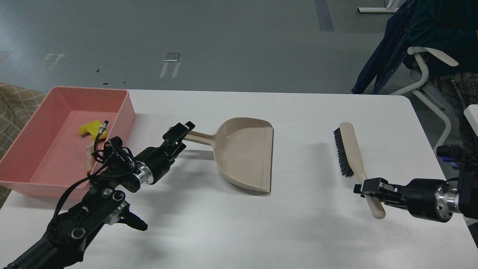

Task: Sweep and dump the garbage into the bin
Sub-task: 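Release the dustpan handle and the brush, opening both grippers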

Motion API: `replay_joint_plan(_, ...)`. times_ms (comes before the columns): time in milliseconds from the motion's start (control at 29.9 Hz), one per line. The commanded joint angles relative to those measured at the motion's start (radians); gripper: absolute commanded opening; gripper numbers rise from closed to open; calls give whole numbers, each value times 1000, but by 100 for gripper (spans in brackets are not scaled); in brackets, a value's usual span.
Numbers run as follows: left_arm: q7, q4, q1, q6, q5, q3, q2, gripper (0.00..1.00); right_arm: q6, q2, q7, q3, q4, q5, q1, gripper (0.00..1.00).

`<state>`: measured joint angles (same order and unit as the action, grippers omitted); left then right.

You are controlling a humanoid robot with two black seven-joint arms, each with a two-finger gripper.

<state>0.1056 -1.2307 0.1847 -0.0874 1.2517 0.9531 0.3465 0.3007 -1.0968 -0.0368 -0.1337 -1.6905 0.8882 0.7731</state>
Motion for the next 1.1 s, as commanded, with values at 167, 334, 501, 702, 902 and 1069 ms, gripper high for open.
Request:
replay_joint_plan(167,0,-85,-97,-9,-3,6,66,97,0,0,0,-1,0,0,0,0)
replay_joint_plan(334,2,-142,-137,-18,-3,15,117,97,0,0,0,2,3,0,-6,0)
replay_joint_plan(501,2,-185,-146,-23,-11,23,146,97,0,0,5,5,5,0,-18,0)
replay_joint_plan(702,5,-207,-148,-29,-12,26,158,97,-3,-3,5,3,5,1,-46,0)
replay_joint_plan(902,11,-225,-149,-31,-15,29,184,97,-15,-14,5,5,8,8,-52,0)
replay_joint_plan(1069,19,-243,-149,-58,-17,58,204,97,-37,-18,5,14,12,35,-52,0)
